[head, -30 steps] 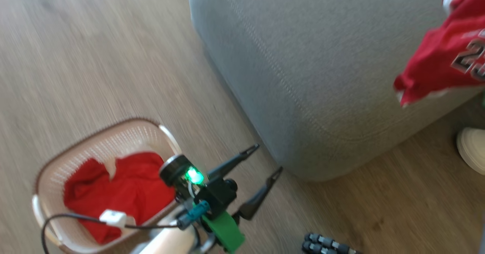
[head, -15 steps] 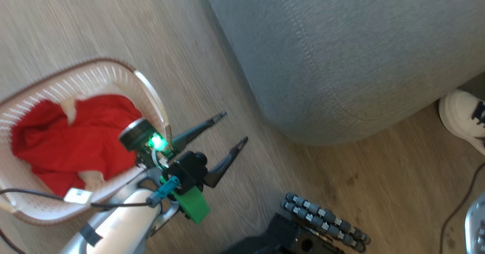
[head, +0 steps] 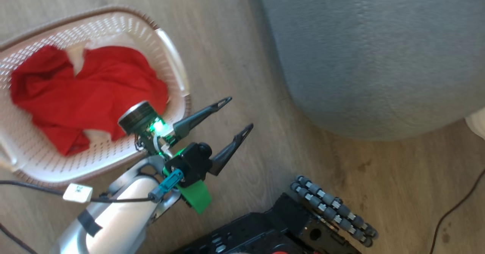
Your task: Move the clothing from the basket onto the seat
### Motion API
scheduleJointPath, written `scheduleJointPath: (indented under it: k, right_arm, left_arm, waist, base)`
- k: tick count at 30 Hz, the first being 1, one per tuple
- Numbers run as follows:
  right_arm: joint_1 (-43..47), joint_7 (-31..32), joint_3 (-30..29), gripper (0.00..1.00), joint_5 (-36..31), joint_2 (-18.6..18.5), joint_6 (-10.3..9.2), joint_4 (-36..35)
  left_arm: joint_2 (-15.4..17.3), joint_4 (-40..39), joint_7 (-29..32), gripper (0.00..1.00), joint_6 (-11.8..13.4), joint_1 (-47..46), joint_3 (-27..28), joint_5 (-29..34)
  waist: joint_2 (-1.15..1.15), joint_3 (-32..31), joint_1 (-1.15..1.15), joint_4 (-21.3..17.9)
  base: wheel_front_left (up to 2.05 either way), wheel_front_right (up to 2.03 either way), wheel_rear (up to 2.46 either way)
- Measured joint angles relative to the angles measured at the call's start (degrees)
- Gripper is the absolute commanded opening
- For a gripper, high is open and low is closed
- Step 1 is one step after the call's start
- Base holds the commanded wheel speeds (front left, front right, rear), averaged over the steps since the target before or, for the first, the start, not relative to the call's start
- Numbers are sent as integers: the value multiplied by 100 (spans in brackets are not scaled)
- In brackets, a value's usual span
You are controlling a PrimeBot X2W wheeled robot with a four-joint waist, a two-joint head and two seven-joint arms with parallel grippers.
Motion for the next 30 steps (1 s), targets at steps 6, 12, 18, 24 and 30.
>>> scheduleJointPath:
  k: [6,12,18,24,30]
  right_arm:
    - [-383,0,-220,0,-474,-107,0,1080]
    - [-511,0,-73,0,-1106,-185,0,1684]
    - [-522,0,-48,0,-1454,-230,0,2524]
    - [-575,51,83,0,-1618,-334,0,3591]
    - [-810,51,180,100,-1672,-432,0,3980]
  left_arm:
    - [-137,-45,0,100,11,-97,52,5]
    - [-178,-29,0,100,11,-124,77,8]
    - [-314,-13,0,100,11,-265,98,15]
    - [-341,4,0,100,10,-266,107,2]
    - [-407,26,0,100,3,-203,144,-99]
  waist:
    - [0,197,-1,353]
    - [0,326,-1,560]
    - [0,297,-1,631]
    - [0,197,-1,591]
    - [0,111,-1,517]
  base:
    - [0,0,0]
    - [0,0,0]
    - [0,0,0]
    - [0,0,0]
    - [0,0,0]
